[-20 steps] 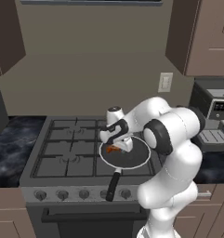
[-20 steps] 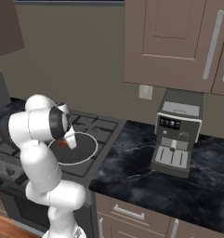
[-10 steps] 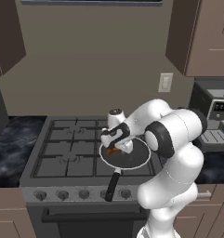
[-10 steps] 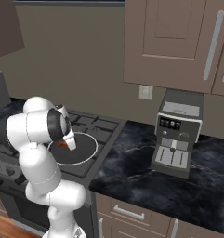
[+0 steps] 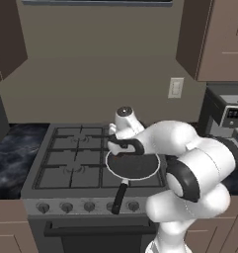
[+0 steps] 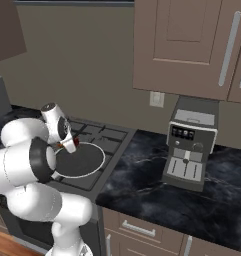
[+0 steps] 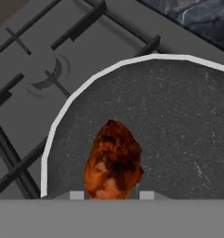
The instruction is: Take the chicken drumsticks from the pan and place one on each plate on the dining counter.
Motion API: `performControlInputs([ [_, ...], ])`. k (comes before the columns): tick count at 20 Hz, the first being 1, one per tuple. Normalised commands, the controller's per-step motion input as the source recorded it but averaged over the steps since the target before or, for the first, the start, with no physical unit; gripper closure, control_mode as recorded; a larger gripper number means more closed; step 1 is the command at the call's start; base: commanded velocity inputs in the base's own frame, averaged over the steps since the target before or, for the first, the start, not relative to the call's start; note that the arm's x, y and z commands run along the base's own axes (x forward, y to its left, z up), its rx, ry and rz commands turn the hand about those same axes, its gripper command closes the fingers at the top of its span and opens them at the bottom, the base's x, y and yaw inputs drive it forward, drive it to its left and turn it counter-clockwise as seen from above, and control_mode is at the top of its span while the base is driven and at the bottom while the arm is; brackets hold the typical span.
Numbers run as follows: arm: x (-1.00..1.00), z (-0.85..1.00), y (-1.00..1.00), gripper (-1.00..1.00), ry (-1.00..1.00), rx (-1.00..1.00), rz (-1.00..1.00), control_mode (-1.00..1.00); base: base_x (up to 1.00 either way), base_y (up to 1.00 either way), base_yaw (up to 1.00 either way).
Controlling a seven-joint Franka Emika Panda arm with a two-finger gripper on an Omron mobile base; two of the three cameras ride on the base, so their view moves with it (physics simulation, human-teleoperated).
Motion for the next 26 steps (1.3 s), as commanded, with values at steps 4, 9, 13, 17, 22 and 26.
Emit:
performControlInputs([
  [4, -0.47, 1.00, -0.07, 1.00, -0.04, 0.00, -0.09, -1.00, 0.00, 0.00, 0.00],
  [9, -0.89, 1.00, -0.29, 1.00, -0.02, 0.00, -0.12, -1.00, 0.00, 0.00, 0.00],
  [13, -1.00, 0.98, -0.31, 1.00, -0.04, 0.00, -0.12, -1.00, 0.00, 0.00, 0.00],
  [17, -1.00, 0.37, -0.22, 1.00, -0.12, 0.00, -0.17, -1.00, 0.00, 0.00, 0.00],
  [22, -1.00, 0.02, -0.26, 1.00, -0.14, 0.00, -0.21, -1.00, 0.00, 0.00, 0.00],
  [26, -0.94, 0.00, -0.20, 1.00, -0.20, 0.00, -0.13, -1.00, 0.00, 0.00, 0.00],
])
